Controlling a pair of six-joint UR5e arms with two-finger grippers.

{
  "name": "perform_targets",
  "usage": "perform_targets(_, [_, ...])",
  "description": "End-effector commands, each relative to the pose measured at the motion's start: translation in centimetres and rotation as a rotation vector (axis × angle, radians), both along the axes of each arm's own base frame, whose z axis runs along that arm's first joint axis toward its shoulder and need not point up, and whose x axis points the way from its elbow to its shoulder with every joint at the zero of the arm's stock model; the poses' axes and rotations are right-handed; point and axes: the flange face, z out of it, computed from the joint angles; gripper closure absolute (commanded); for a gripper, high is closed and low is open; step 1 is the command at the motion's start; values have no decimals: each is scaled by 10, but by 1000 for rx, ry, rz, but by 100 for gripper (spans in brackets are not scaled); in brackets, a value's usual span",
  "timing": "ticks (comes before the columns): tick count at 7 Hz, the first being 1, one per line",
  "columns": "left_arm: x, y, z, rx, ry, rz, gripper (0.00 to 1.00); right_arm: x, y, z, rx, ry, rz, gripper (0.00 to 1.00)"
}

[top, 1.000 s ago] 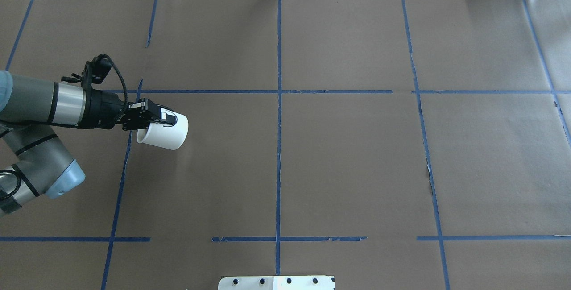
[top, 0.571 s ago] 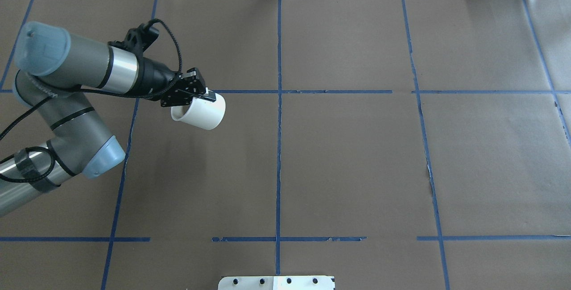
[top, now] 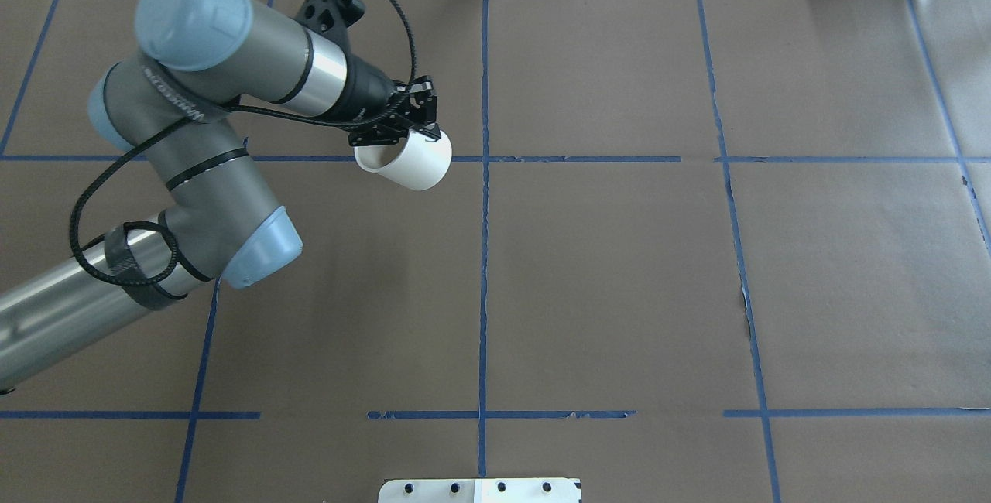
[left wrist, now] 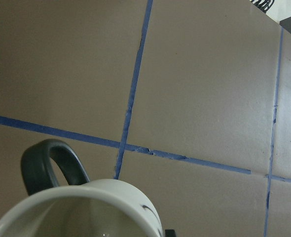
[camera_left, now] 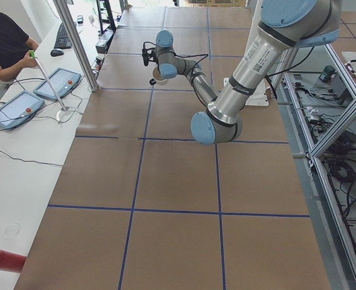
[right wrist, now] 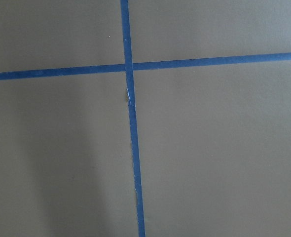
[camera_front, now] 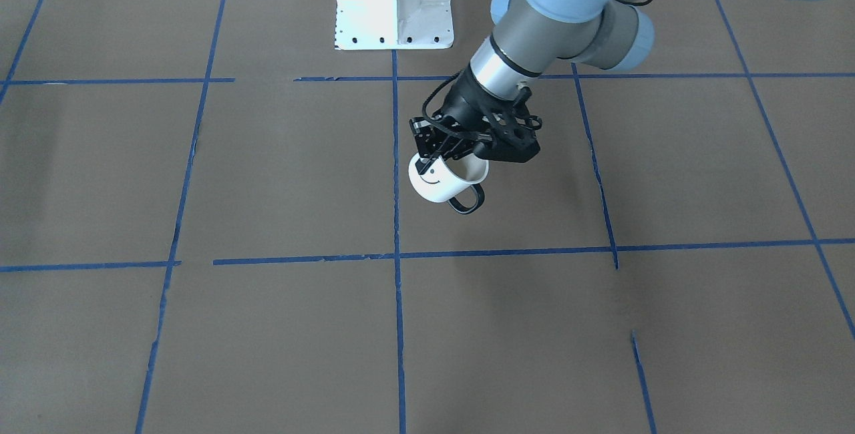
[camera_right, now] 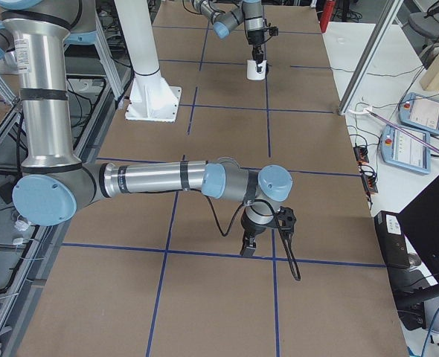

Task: Flip mug
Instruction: 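Lift the mug with the left gripper and carry it toward the table center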

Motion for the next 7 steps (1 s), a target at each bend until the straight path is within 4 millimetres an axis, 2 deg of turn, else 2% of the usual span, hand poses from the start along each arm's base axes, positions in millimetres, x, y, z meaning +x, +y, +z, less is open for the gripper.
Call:
perform_targets(1, [60, 36, -33, 39, -154, 10, 100, 0, 0, 0, 0, 0, 0, 0])
perform_targets(2, [82, 44, -39, 67, -235, 19, 100, 0, 0, 0, 0, 0, 0, 0])
perform_targets(3, [108, 44, -44, 79, -302, 59, 100, 0, 0, 0, 0, 0, 0, 0])
perform_targets(4, [143, 49, -40, 80, -357, 106, 100, 0, 0, -1, 1, 0, 0, 0])
perform_targets(5, [155, 52, -32, 88, -387, 105, 100, 0, 0, -1, 1, 0, 0, 0])
perform_targets(6, [163, 59, -30, 88, -429, 105, 100, 0, 0, 0, 0, 0, 0, 0])
perform_targets(7, [166, 58, -27, 115, -468, 126, 100, 0, 0, -1, 1, 0, 0, 0])
